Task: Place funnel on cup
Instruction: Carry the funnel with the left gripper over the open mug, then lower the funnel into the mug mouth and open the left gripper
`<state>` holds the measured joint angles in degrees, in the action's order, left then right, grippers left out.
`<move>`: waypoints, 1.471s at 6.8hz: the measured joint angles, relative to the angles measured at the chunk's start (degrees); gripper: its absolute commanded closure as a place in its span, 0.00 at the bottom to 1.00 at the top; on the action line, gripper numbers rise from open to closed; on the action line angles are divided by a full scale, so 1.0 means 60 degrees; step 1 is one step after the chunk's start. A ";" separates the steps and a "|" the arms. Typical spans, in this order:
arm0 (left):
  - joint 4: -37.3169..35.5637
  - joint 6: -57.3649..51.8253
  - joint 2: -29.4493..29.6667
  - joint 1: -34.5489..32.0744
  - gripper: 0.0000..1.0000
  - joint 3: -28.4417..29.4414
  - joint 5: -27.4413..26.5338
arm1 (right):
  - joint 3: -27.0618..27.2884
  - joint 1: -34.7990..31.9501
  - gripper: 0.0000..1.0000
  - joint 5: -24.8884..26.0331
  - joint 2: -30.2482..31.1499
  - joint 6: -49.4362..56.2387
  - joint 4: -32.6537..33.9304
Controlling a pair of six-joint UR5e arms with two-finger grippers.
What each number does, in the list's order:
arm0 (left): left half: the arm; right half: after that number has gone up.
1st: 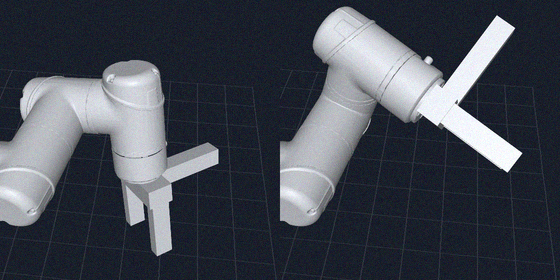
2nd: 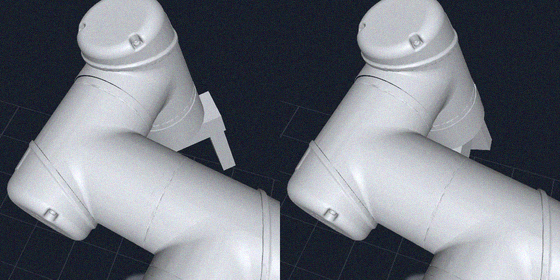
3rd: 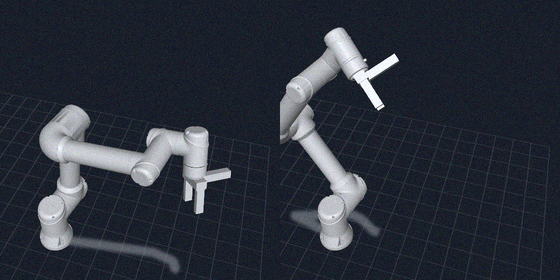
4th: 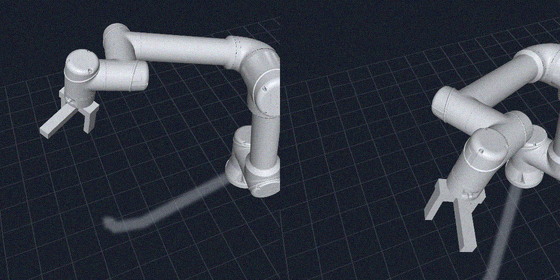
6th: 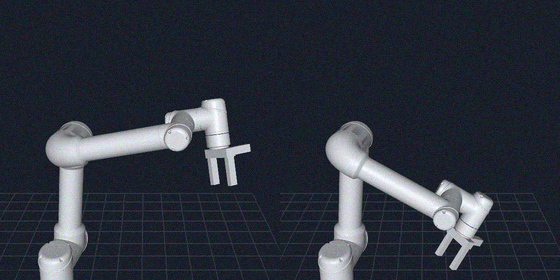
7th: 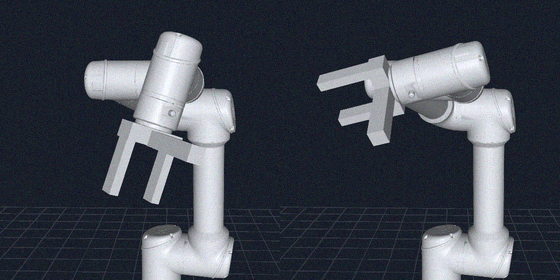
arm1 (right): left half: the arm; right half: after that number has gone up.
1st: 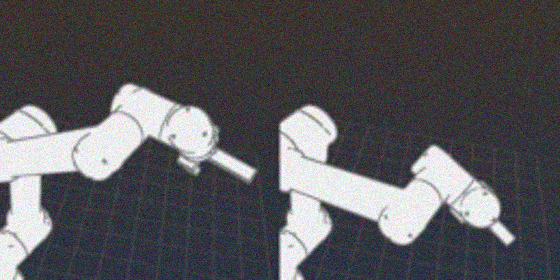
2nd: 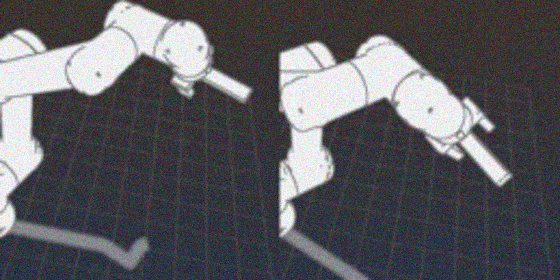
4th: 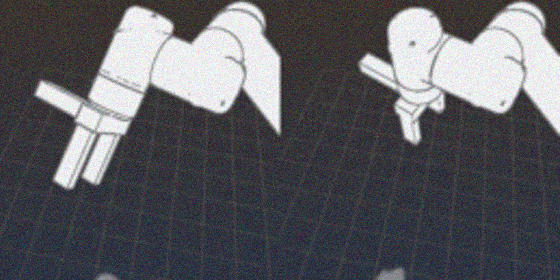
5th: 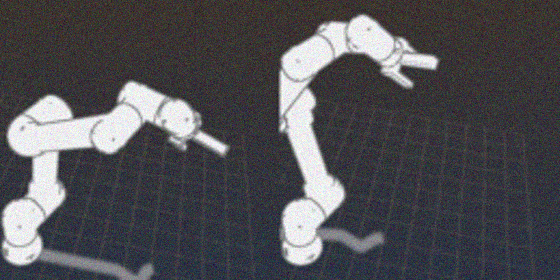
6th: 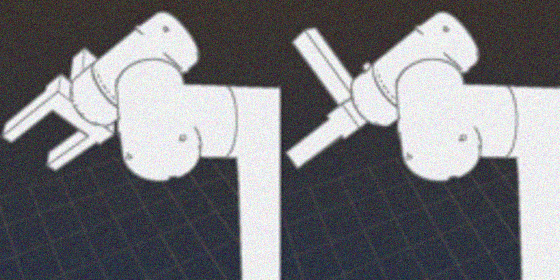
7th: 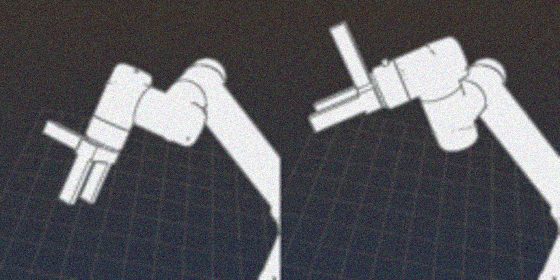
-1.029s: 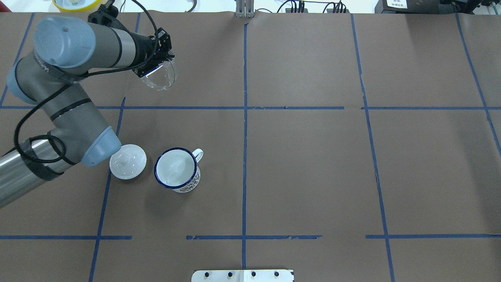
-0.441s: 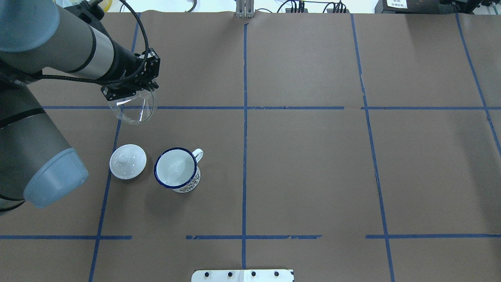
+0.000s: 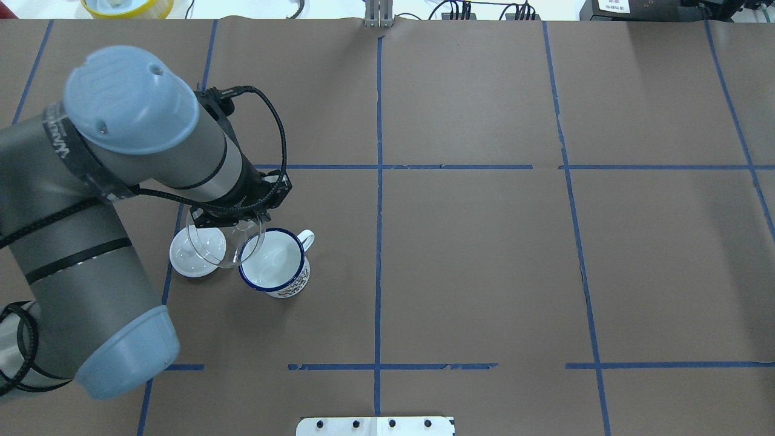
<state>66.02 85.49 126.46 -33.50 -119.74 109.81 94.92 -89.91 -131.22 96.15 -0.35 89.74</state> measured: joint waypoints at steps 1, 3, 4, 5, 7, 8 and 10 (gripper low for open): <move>-0.0564 -0.0601 0.0263 0.0167 1.00 0.0048 -0.0082 | 0.0000 0.0000 0.00 0.0000 0.0000 0.0000 0.0000; -0.0980 -0.1138 0.0685 0.0333 1.00 0.0512 -0.0648 | 0.0000 0.0000 0.00 0.0000 0.0000 0.0000 0.0000; -0.0997 -0.1267 0.0818 0.0446 1.00 0.0785 -0.0801 | 0.0000 0.0000 0.00 0.0000 0.0000 -0.0001 0.0000; -0.0991 -0.1372 0.0861 0.0564 1.00 0.0904 -0.0857 | 0.0000 0.0000 0.00 0.0000 0.0000 0.0000 0.0000; -0.0966 -0.1484 0.0879 0.0780 1.00 0.1051 -0.0882 | 0.0000 0.0000 0.00 0.0000 0.0000 0.0000 0.0000; -0.0935 -0.1591 0.0896 0.0867 1.00 0.1196 -0.0899 | 0.0000 0.0000 0.00 0.0000 0.0000 0.0000 0.0000; -0.0899 -0.1734 0.1086 0.0931 1.00 0.1607 -0.0999 | 0.0000 0.0000 0.00 0.0000 0.0000 0.0000 0.0000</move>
<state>60.63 75.09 132.98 -27.91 -110.10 103.82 94.92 -89.91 -131.22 96.15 -0.35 89.74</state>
